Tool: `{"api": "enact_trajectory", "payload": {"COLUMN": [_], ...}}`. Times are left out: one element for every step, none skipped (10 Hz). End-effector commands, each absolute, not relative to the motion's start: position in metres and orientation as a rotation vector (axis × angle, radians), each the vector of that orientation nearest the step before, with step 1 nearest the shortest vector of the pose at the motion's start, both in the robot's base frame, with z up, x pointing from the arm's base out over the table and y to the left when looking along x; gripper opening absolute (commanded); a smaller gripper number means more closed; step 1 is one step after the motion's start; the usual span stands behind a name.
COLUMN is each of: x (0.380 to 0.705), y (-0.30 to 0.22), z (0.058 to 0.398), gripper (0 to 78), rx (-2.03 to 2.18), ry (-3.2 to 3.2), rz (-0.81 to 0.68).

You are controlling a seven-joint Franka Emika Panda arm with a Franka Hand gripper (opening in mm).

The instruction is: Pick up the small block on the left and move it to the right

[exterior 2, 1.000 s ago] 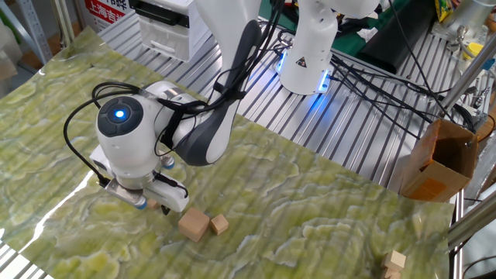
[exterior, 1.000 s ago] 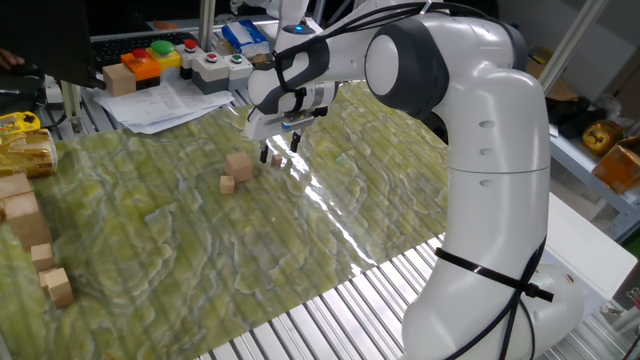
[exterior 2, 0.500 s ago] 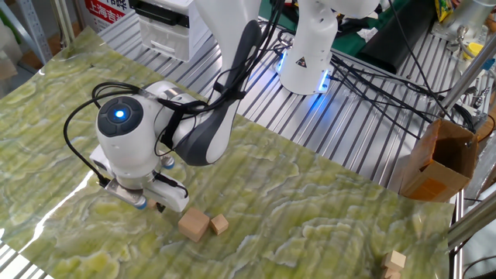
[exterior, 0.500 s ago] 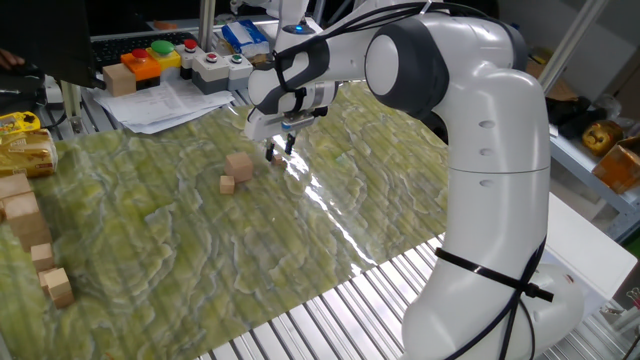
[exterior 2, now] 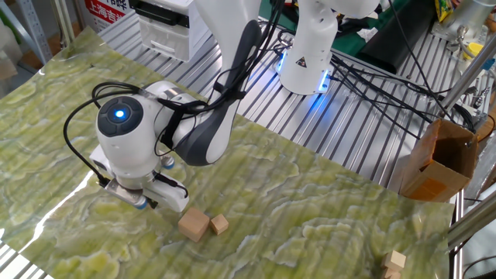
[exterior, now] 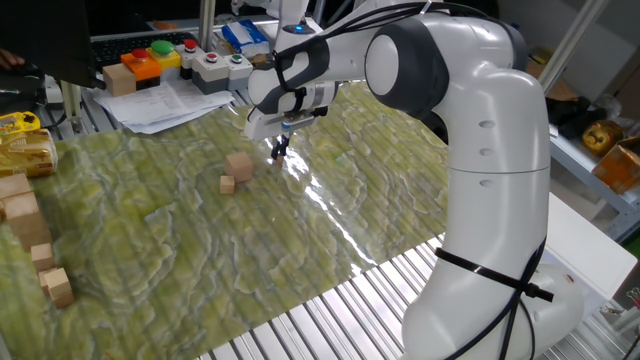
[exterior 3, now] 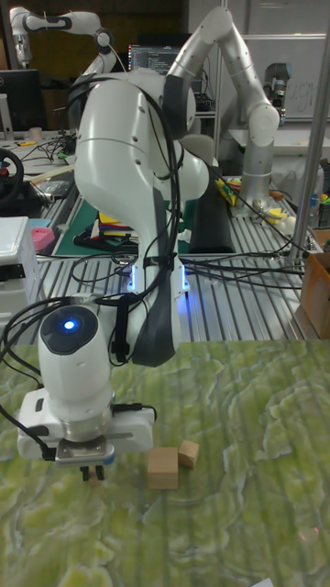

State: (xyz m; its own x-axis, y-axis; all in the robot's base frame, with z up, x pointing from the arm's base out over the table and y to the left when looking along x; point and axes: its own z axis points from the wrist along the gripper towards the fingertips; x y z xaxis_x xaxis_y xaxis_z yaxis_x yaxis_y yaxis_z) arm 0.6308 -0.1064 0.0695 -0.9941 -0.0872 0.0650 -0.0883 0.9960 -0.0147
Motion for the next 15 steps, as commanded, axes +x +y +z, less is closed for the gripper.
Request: {"api": "enact_trajectory", "payload": {"x": [0.632,0.632,0.632,0.632,0.632,0.622,0.62,0.62,0.619,0.619,0.617,0.613,0.606,0.601,0.599], "y": [-0.107,-0.107,-0.107,-0.107,-0.107,-0.109,-0.111,-0.112,-0.113,-0.113,-0.108,-0.094,-0.072,-0.059,-0.052], "z": [0.071,0.071,0.071,0.071,0.071,0.085,0.091,0.103,0.127,0.136,0.167,0.181,0.194,0.202,0.204], "gripper": [1.2,1.2,1.2,1.2,1.2,1.2,1.2,1.2,1.2,1.2,1.2,1.2,1.2,1.2,1.2], "rx": [0.134,0.134,0.134,0.134,0.134,0.078,0.072,0.033,0.003,-0.003,-0.039,-0.096,-0.162,-0.223,-0.257], "ry": [-3.078,-3.078,-3.078,-3.078,-3.078,-3.068,-3.065,-3.077,-3.075,-3.069,-3.036,-3.017,-2.991,-2.968,-2.959], "rz": [0.028,0.028,0.028,0.028,0.028,-0.023,-0.024,-0.023,-0.021,-0.02,-0.019,-0.023,-0.036,-0.118,-0.163]}}
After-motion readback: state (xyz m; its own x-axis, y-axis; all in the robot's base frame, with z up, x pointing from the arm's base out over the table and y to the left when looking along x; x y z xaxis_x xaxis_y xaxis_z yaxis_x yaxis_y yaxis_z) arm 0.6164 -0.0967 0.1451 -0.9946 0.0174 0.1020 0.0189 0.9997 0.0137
